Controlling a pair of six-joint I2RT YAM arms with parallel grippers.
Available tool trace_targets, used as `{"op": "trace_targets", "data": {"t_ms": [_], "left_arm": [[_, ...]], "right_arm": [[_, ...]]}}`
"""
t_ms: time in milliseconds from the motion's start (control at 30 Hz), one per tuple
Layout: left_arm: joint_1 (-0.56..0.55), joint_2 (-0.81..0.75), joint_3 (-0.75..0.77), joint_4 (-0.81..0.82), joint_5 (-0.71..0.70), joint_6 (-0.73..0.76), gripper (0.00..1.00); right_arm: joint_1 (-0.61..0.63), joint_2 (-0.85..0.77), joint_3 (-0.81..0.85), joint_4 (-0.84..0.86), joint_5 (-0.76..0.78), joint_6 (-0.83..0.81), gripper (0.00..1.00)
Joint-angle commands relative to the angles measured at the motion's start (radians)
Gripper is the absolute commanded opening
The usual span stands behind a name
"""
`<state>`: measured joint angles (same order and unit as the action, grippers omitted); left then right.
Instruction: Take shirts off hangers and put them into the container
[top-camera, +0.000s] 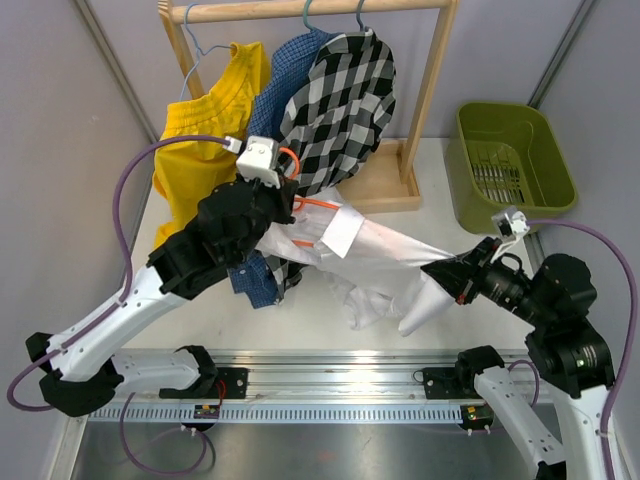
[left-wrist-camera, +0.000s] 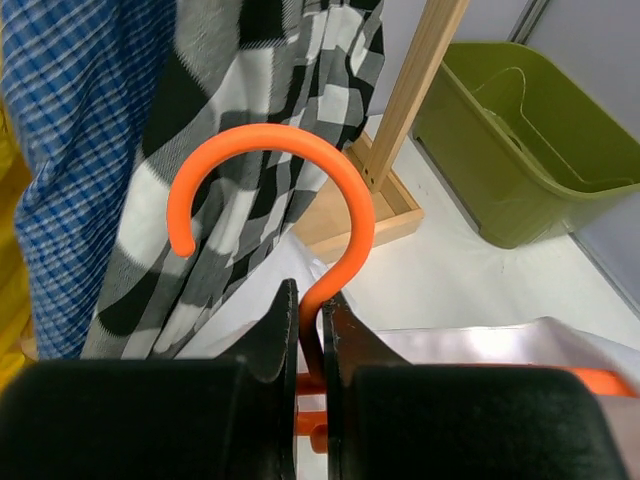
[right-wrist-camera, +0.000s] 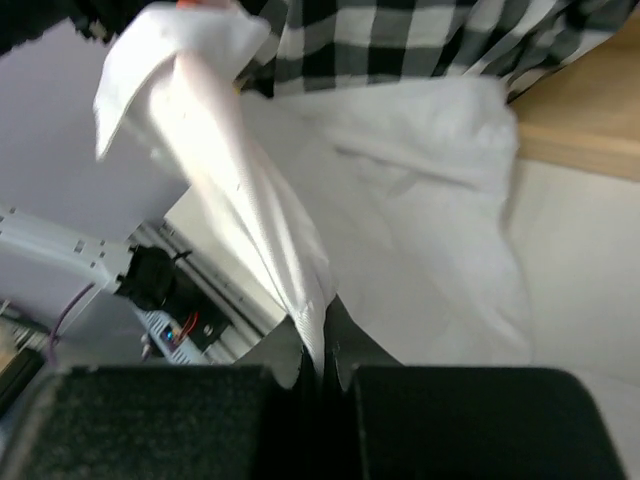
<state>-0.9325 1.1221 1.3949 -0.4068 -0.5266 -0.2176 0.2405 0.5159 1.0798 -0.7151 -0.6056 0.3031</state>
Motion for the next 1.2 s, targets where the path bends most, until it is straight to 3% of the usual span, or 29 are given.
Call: {"op": "trace_targets", "data": {"t_ms": [0, 167, 300, 433, 533, 633, 700, 800, 900, 1033, 1167], "left_arm": [[0.038, -0.087, -0.063, -0.016, -0.191, 0.021, 0.0], [0.038, -0.174, -0.143, -0.036, -0.22, -0.009, 0.0], [0.038, -0.231, -0.172, -0.047, -0.253, -0.012, 0.0], [0.038, -0.268, -0.189, -0.049, -0.273, -0.025, 0.0], [0.038, -0.292, -0.208, -0.021, -0.25, -0.046, 0.0], [0.038, -0.312, -0.226, 0.013, -0.188, -0.087, 0.0], [0.038, -0.321, -0.24, 0.058, -0.087, -0.115, 0.0], [0.038, -0.341, -0.293, 0.168, 0.116, -0.213, 0.0], [0.038, -0.334, -0.367, 0.314, 0.33, -0.36, 0.0], [0.038, -0.312, -0.415, 0.515, 0.447, -0.498, 0.0], [0.038, -0.28, -0.438, 0.701, 0.52, -0.595, 0.0]], "right_arm": [[0.002, -0.063, 0.045, 0.069, 0.278, 0.048, 0.0], [0.002, -0.085, 0.003, 0.079, 0.435, 0.096, 0.0], [0.002, -0.14, -0.037, 0.081, 0.698, 0.143, 0.0], [0.002, -0.198, -0.072, 0.082, 0.862, 0.197, 0.0], [0.002, -0.143, -0.093, 0.085, 0.758, 0.203, 0.0], [0.002, 0.01, -0.109, 0.103, 0.474, 0.177, 0.0], [0.002, 0.134, -0.13, 0.13, 0.321, 0.169, 0.0], [0.003, 0.232, -0.172, 0.18, 0.238, 0.157, 0.0], [0.025, 0.28, -0.181, 0.197, 0.253, 0.134, 0.0], [0.069, 0.352, -0.16, 0.186, 0.254, 0.117, 0.0], [0.295, 0.484, -0.15, 0.192, 0.436, 0.114, 0.0]]}}
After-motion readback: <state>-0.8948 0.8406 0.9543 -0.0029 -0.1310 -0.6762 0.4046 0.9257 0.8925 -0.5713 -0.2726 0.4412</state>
